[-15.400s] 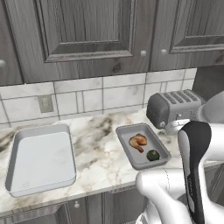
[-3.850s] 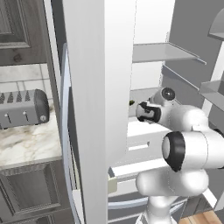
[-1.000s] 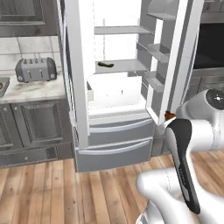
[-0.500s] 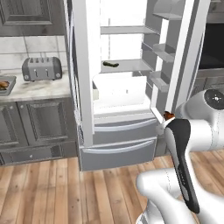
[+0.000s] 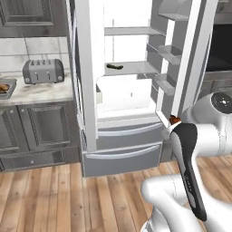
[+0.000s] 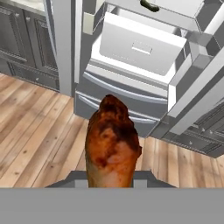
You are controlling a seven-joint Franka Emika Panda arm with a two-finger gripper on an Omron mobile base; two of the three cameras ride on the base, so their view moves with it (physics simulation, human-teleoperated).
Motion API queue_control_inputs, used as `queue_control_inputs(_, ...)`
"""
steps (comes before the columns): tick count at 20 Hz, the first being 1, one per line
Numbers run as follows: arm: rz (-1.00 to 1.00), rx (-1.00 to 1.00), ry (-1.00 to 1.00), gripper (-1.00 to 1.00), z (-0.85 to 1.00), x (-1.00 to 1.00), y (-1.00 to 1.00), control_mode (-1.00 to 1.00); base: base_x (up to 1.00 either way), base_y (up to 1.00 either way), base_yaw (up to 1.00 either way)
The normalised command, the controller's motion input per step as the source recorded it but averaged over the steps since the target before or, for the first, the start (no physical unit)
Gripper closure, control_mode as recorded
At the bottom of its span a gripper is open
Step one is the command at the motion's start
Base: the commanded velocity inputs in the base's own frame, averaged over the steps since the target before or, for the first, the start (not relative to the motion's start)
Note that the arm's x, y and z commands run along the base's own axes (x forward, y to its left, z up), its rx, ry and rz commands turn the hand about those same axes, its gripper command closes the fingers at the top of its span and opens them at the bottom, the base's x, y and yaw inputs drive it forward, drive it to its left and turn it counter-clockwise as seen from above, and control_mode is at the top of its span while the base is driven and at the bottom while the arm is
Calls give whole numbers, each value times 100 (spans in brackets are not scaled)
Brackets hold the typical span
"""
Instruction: Place one squash and one chicken drumstick in each tupperware on the nearby counter, to pack two identical lunches.
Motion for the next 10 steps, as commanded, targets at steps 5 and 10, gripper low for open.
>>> queue_control_inputs(5, 0, 0, 0, 100, 0, 0, 0, 100, -83, 100, -4)
queue_control_inputs(10, 0, 0, 0, 100, 0, 0, 0, 100, -5, 100, 33)
